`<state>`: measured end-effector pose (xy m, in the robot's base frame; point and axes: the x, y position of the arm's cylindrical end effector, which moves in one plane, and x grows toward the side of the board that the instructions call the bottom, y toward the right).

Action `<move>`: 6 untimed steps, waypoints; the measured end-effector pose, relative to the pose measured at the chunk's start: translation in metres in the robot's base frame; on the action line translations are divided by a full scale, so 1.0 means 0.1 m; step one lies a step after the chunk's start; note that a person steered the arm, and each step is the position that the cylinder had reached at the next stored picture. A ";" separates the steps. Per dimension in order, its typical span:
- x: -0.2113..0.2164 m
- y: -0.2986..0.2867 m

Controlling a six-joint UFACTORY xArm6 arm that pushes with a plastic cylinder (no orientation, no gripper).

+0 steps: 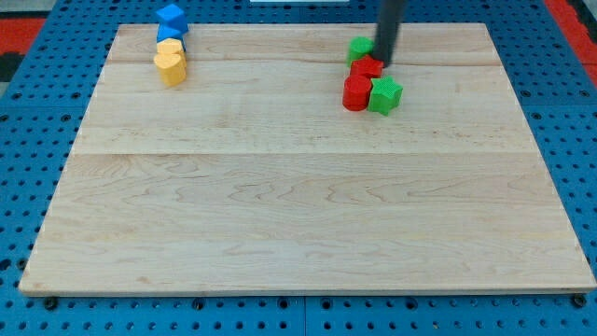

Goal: Slightly push the green circle towards the left side of the board

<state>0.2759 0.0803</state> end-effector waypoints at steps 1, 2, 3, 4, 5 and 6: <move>-0.12 -0.41; -0.29 0.21; -0.66 -0.35; -0.70 -1.01; -0.60 -1.52; -0.53 -2.03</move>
